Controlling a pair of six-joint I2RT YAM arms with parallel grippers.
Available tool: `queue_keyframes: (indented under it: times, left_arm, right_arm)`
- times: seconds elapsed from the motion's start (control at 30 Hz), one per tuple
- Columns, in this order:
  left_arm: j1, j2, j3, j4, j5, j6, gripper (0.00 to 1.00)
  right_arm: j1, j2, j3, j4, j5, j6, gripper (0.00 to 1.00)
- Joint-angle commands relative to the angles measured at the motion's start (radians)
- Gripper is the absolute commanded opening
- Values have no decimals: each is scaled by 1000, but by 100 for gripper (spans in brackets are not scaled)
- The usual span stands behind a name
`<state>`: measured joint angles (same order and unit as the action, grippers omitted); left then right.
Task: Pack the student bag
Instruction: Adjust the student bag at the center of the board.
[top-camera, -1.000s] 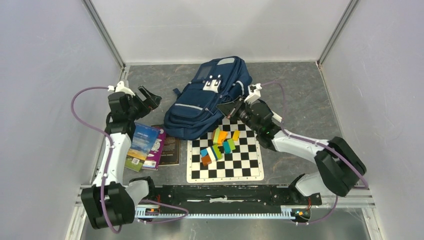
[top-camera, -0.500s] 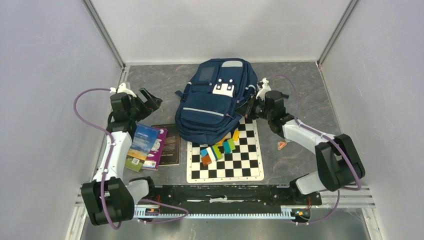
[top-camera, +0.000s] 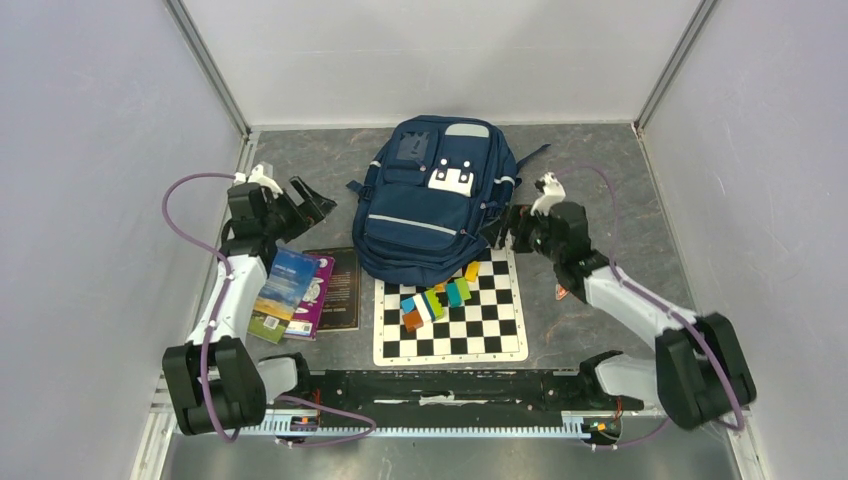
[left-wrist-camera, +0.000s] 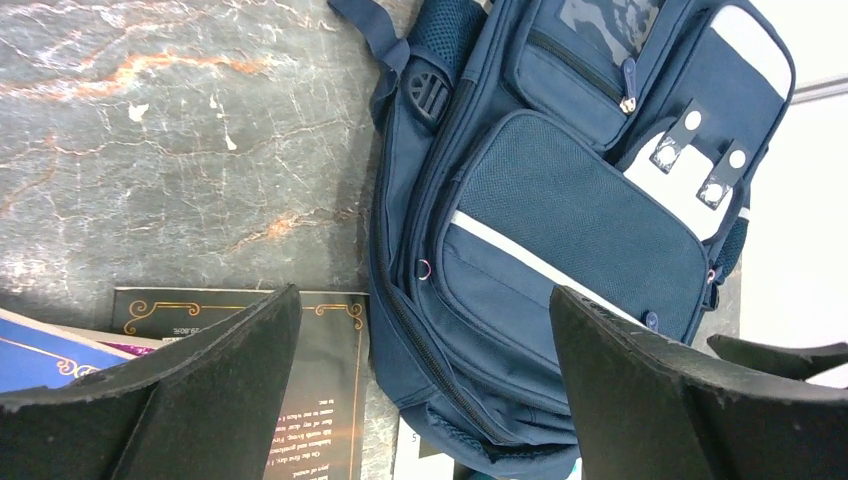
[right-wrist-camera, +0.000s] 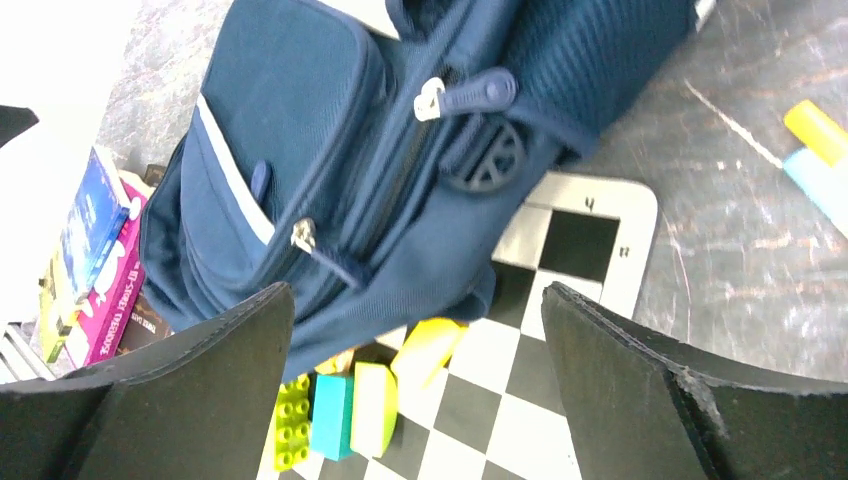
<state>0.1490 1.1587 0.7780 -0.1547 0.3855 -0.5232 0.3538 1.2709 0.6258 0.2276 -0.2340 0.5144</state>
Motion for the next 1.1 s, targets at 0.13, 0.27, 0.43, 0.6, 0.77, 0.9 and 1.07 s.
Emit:
queue_keyframes:
  times: [0.13, 0.27, 0.43, 0.6, 0.77, 0.9, 1.07]
  left_arm:
    - [-18, 26, 0, 46, 58, -9, 98]
    - [-26, 28, 0, 44, 56, -8, 97]
    - [-32, 28, 1, 38, 48, -4, 97]
    - [-34, 33, 1, 35, 42, -3, 97]
    - [-34, 38, 4, 34, 39, -5, 98]
    - [-34, 38, 6, 34, 37, -6, 98]
    - [-34, 42, 7, 34, 33, -7, 98]
  right_arm:
    - [82, -207, -262, 193, 97, 170, 98]
    - [140, -197, -313, 294, 124, 252, 98]
    - [210, -106, -285, 397, 124, 308, 98]
    - [246, -17, -259, 464, 146, 368, 98]
    - [266, 49, -261, 530, 163, 399, 98]
    - [274, 109, -251, 555, 174, 426, 98]
    - [278, 177, -231, 612, 173, 452, 97]
